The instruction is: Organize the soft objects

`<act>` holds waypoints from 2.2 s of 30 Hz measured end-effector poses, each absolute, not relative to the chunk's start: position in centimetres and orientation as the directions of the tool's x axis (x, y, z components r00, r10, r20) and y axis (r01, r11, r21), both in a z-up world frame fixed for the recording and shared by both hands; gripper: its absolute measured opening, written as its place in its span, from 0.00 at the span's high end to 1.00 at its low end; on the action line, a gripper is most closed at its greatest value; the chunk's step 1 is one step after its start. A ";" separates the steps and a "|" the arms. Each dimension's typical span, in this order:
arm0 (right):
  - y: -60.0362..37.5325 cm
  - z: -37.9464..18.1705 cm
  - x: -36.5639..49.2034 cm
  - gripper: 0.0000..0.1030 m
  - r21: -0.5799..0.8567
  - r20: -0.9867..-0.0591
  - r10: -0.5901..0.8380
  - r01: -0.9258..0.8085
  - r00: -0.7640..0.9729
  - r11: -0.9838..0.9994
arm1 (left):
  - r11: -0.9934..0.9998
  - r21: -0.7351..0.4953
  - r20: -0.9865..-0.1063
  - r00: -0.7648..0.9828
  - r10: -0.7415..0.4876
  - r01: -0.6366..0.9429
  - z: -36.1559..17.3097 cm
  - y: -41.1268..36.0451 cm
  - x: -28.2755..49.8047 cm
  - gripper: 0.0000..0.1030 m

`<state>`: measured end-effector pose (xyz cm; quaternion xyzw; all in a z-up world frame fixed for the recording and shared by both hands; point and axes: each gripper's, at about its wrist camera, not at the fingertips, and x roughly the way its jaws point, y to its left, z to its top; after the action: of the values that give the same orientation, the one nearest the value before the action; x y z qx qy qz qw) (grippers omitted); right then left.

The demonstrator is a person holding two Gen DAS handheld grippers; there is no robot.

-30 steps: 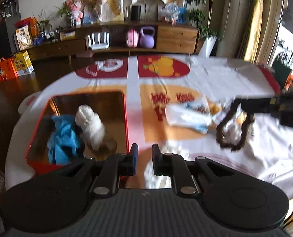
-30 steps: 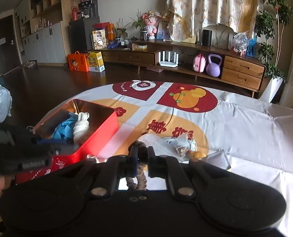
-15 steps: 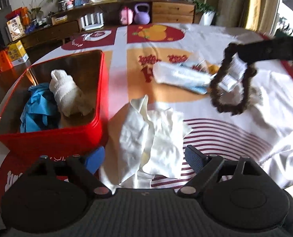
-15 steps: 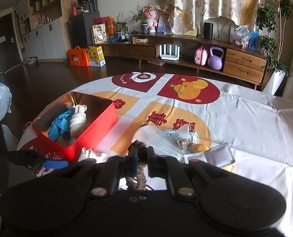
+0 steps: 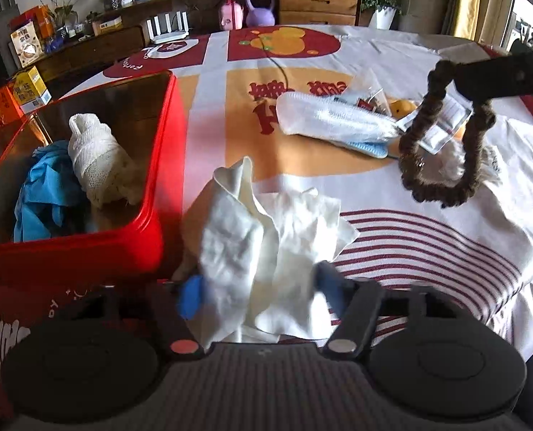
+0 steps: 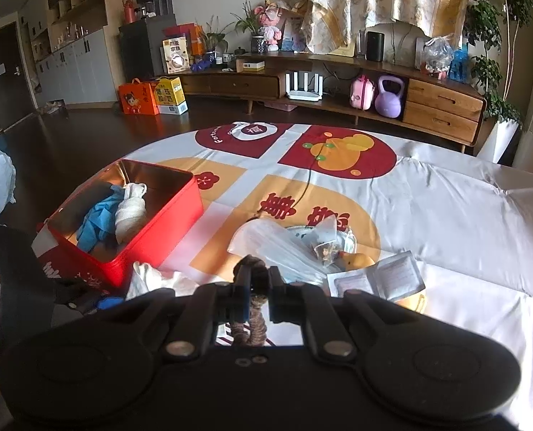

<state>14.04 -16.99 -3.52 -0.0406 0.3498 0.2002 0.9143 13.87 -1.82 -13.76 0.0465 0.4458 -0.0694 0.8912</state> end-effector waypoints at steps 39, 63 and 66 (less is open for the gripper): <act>-15.2 -1.9 13.8 0.92 0.080 -0.627 0.375 -0.423 0.683 0.903 | 0.979 -0.065 -0.829 0.536 -0.161 0.194 -11.4 0.4 13.3 0.49; -15.8 -2.2 14.3 0.92 0.107 -0.633 0.379 -0.409 0.675 0.906 | 0.978 -0.145 -0.767 0.608 -0.207 0.150 -7.4 2.4 13.7 0.95; -15.2 -1.4 14.3 0.92 0.111 -0.622 0.394 -0.421 0.677 0.900 | 0.979 -0.153 -0.741 0.641 -0.201 0.131 -4.4 4.0 13.7 0.95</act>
<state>14.26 -15.19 -1.42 -0.0205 0.3346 0.2226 0.9155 13.73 3.97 -4.42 -0.0424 0.4139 -0.0919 0.9047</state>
